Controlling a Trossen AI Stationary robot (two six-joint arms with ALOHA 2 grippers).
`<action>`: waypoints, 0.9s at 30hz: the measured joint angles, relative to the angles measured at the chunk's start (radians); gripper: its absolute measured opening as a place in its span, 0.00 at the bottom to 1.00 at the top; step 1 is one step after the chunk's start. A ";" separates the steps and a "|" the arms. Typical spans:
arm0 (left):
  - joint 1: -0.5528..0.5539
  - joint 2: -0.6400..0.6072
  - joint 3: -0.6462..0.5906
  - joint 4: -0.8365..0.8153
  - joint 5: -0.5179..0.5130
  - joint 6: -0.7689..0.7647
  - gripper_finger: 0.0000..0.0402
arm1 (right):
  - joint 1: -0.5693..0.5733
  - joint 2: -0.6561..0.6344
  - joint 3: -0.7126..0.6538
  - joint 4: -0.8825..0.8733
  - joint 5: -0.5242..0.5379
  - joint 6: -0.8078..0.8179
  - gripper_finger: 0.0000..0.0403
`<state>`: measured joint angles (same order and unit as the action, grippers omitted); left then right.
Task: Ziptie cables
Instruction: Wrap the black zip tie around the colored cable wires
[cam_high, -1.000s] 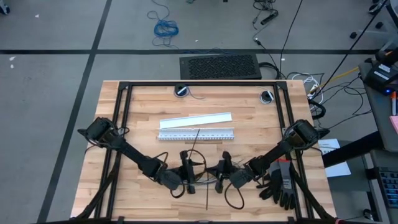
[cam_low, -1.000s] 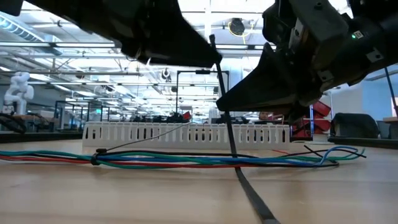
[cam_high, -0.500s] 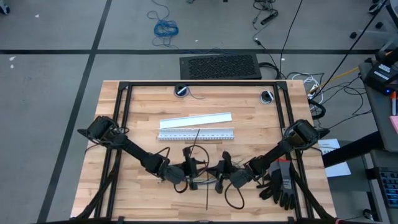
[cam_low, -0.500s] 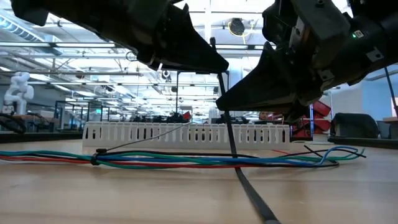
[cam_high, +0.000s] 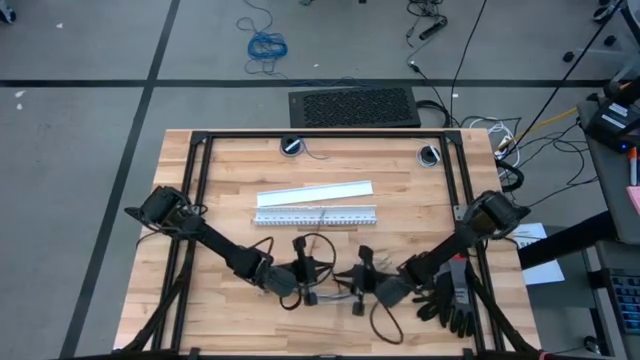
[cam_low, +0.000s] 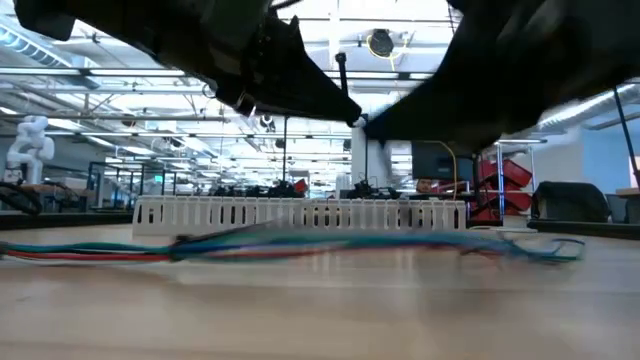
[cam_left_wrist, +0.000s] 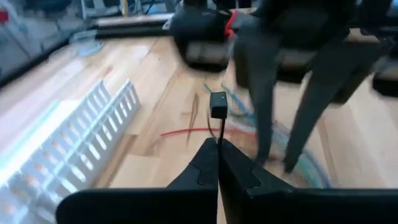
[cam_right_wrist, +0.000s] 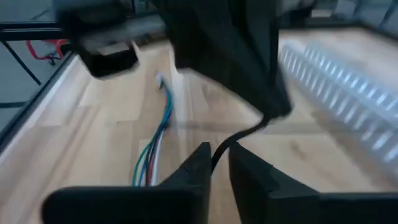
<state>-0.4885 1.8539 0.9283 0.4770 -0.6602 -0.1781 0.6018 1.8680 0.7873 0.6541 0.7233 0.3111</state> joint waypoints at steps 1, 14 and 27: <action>-0.003 0.005 0.000 0.003 -0.003 -0.037 0.00 | 0.011 -0.025 0.001 -0.032 0.012 -0.010 0.15; -0.011 0.060 0.041 0.072 0.079 -0.148 0.00 | 0.176 -0.177 0.001 -0.309 0.089 0.130 0.32; 0.036 0.094 0.063 0.068 0.468 -0.091 0.00 | 0.293 -0.074 0.076 -0.434 -0.271 0.307 0.32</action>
<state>-0.4527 1.9476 0.9909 0.5445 -0.1921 -0.2695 0.8948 1.7942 0.8633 0.2203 0.4518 0.6178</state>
